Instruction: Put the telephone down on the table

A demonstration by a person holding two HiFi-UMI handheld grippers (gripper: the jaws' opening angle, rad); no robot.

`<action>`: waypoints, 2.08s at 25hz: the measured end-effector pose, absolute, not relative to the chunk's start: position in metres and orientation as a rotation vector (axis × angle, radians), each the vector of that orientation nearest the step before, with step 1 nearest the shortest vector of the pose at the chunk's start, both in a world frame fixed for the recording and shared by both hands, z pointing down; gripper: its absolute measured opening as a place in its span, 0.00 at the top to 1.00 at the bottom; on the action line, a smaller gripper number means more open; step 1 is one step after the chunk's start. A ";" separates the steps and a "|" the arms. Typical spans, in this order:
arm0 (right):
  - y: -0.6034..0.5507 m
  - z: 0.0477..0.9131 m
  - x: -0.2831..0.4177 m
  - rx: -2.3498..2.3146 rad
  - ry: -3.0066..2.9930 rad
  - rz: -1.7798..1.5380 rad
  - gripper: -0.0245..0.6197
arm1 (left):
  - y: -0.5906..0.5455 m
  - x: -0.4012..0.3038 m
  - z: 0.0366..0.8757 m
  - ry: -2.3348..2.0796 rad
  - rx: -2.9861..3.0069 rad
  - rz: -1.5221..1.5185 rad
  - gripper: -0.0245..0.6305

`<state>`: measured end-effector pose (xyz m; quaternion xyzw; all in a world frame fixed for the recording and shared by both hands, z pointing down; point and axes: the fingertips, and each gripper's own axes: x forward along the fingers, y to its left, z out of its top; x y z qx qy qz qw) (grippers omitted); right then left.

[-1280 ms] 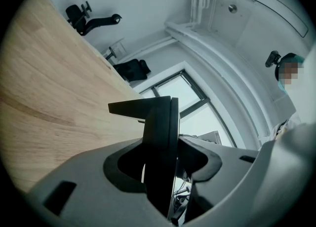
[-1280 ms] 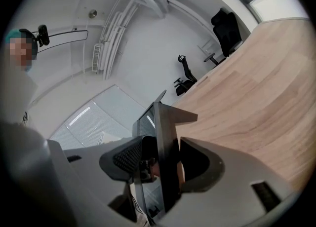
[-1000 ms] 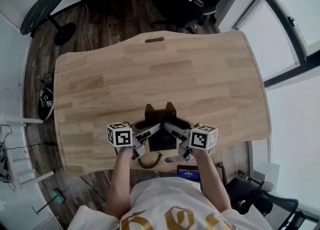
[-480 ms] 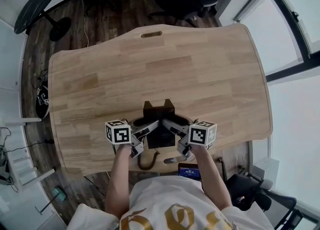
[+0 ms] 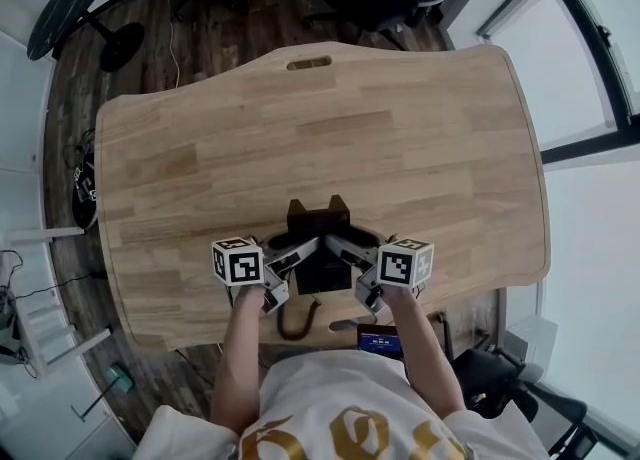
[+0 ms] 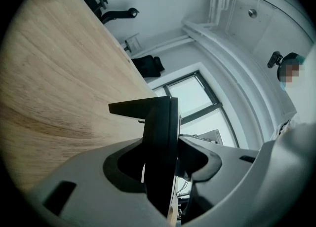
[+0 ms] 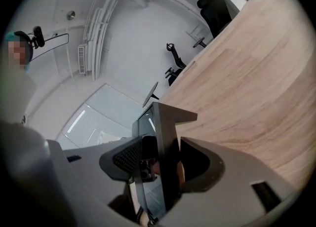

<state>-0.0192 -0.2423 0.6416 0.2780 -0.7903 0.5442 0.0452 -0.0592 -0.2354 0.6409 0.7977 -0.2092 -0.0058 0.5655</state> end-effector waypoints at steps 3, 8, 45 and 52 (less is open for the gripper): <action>-0.249 0.647 -0.021 0.840 -2.401 1.666 0.62 | -0.242 -0.061 0.646 -0.499 1.862 -0.020 0.67; -0.256 0.656 -0.021 0.838 -2.376 1.683 0.62 | -0.249 -0.061 0.655 -0.495 1.846 -0.013 0.67; -0.256 0.655 0.002 0.979 -2.327 1.677 0.62 | -0.268 -0.102 0.652 -0.707 1.847 -0.062 0.52; -0.246 0.643 0.010 1.024 -2.352 1.611 0.62 | -0.264 -0.118 0.640 -0.848 1.933 0.013 0.52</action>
